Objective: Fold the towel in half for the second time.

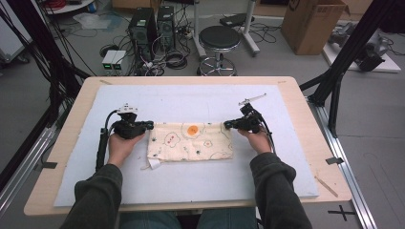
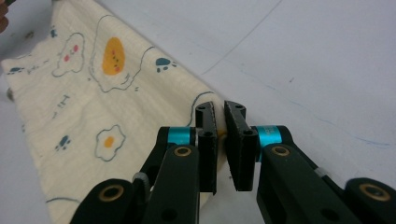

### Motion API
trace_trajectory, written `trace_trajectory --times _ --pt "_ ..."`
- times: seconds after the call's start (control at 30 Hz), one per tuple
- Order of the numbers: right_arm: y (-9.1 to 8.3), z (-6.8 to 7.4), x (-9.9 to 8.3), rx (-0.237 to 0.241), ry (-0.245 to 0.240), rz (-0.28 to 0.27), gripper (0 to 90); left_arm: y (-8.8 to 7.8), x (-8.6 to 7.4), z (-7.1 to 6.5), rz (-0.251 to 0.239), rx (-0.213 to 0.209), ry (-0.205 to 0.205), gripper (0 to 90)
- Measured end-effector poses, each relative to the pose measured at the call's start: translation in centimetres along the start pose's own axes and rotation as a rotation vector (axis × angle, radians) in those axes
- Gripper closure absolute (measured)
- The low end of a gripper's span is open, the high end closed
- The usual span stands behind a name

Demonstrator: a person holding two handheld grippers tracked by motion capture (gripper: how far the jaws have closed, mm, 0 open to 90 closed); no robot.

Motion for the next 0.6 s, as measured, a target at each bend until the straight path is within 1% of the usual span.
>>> trace_trajectory --times 0.07,0.2,0.27,0.3,0.37,0.43,0.5,0.57,0.6 --pt "0.2 -0.2 -0.1 0.004 0.015 -0.001 83.7 0.1 -0.1 0.2 0.002 -0.005 -0.008 85.3" --pt "0.3 -0.4 -0.1 0.008 0.026 -0.010 83.7 0.3 -0.3 0.3 0.017 -0.003 -0.003 85.3" --pt "0.3 -0.4 -0.1 0.004 0.024 -0.012 83.7 0.2 -0.4 0.2 0.012 -0.010 -0.007 85.2" --pt "0.2 -0.3 -0.1 0.010 0.025 -0.017 83.7 0.1 -0.3 0.2 0.011 -0.011 -0.004 85.3" --pt "-0.1 -0.1 -0.1 0.014 0.021 -0.051 83.7 -0.2 -0.4 0.0 -0.007 -0.015 -0.012 85.2" --pt "-0.2 0.2 -0.1 0.016 0.015 -0.059 83.7 -0.4 -0.5 -0.1 -0.016 -0.014 0.001 85.2" --pt "-0.4 0.3 -0.2 0.017 0.011 -0.071 83.7 -0.6 -0.6 -0.3 -0.031 -0.026 0.002 85.2" --pt "-0.6 0.4 -0.4 0.018 0.015 -0.071 83.8 -0.8 -0.7 -0.4 -0.029 -0.031 0.011 85.2" --pt "-0.6 0.4 -0.4 0.019 0.014 -0.073 83.7 -0.8 -0.7 -0.4 -0.027 -0.033 0.022 85.2"
Point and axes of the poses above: each handheld gripper's, and its own axes: y roughly forward along the jaws, x roughly out of its top, z roughly to its left, the point moved 6 cm from there along y, roughly forward along the jaws, and after that the axes turned 6 degrees about -y, right-handed, at the moved point
